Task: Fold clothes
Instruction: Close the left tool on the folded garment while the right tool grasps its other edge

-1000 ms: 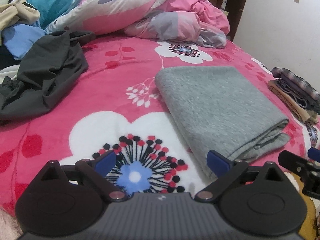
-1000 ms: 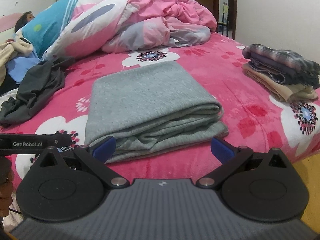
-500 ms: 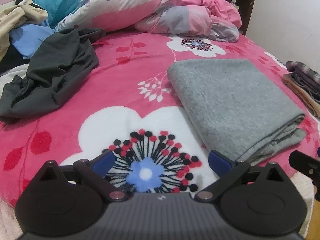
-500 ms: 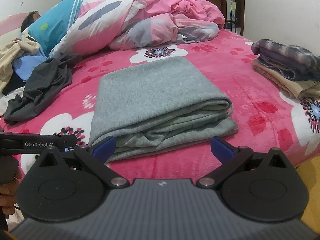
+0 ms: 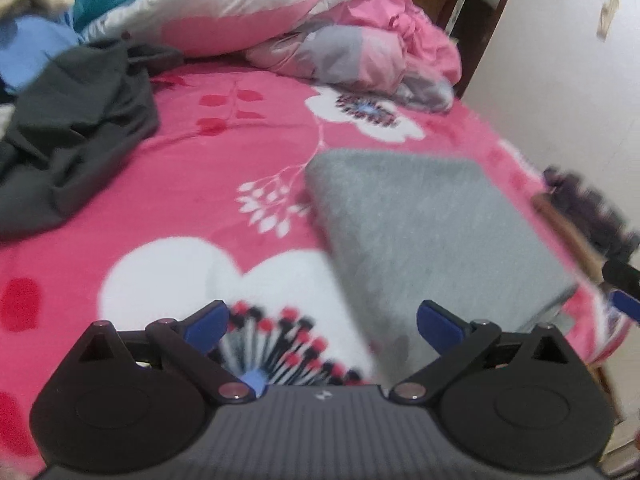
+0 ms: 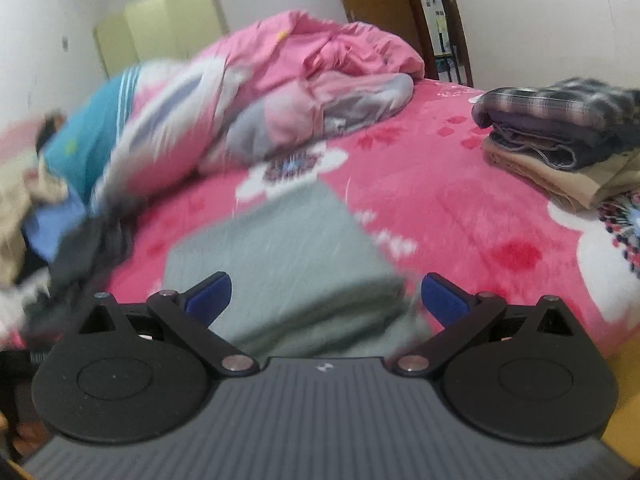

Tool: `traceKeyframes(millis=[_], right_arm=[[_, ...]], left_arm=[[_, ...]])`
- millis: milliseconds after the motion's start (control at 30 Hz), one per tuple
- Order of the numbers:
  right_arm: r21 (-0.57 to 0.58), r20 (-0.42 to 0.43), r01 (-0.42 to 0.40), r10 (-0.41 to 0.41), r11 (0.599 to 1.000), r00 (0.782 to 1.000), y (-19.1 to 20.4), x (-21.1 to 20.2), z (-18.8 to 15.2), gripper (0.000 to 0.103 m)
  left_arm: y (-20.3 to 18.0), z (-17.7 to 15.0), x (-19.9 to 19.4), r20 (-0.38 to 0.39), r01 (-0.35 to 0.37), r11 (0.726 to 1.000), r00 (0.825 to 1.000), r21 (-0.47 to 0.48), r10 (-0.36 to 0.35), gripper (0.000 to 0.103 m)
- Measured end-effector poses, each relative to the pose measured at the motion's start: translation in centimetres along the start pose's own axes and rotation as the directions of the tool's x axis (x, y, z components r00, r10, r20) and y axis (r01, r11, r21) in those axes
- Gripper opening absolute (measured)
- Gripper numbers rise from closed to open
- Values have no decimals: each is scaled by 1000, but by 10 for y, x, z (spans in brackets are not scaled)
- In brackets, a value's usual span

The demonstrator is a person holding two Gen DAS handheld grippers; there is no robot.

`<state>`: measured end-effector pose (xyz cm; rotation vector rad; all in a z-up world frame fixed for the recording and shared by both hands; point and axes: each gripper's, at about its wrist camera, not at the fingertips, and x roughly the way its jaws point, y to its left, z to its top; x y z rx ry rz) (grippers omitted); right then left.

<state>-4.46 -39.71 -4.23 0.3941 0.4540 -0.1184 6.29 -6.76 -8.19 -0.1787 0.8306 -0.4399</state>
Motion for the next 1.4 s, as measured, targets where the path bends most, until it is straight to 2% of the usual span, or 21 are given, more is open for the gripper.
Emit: traceKeyframes(millis=[67,133,233,333,467,567,667,733,867,933,1033,1133,1167,1200,1233,1300,1400], right_arm=[[70,2,-62,62,996,998,-25,16,16,102],[139,-46,-135,142,981,989,-48,40,28,102],[242,-157,-214,256,946,954,-76,84,39,102],[310,-284,-223,314,924,906,-93,123,37,102],[330,-385,-258,379,908,841,-93,158,36,102],[368,-422,-314,457,876,783,-89,186,44,102],[432,-431,-371,550,822,716,-89,216,49,103],[435,-433,-403,579,805,690,-89,219,49,102],[387,-474,-459,600,799,644,-94,196,41,90],[374,-487,-480,609,793,626,-96,187,37,88],[373,-495,-492,617,787,611,-91,194,36,86],[386,-493,-505,635,772,594,-80,215,38,76],[395,-489,-504,640,768,593,-76,221,37,68],[401,-487,-497,638,770,597,-73,225,37,59],[403,-488,-484,630,777,604,-70,226,38,57],[385,-487,-464,603,798,632,-66,220,40,51],[340,-471,-468,578,816,666,-58,202,47,42]], left_arm=[[2,6,10,-13,64,998,998,-13,-64,101],[3,10,22,-32,120,992,992,-24,-121,101],[5,10,41,-95,182,982,978,-60,-187,91],[8,11,53,-128,228,971,963,-70,-235,90],[13,16,62,-146,283,957,946,-69,-290,84],[15,24,77,-166,324,940,926,-104,-338,79],[14,29,92,-176,356,927,911,-115,-372,79],[14,32,98,-177,366,923,907,-119,-382,79],[19,29,99,-165,400,910,896,-110,-413,77],[21,27,100,-155,414,904,891,-109,-426,77],[15,27,104,-144,411,906,895,-102,-423,78],[6,28,105,-138,398,915,905,-65,-403,79],[5,28,104,-138,394,917,907,-58,-398,77],[6,29,102,-138,392,918,908,-62,-397,73],[7,30,100,-135,393,917,907,-72,-400,70],[13,33,95,-125,405,909,901,-104,-416,56],[16,38,87,-110,427,896,891,-121,-440,51]])
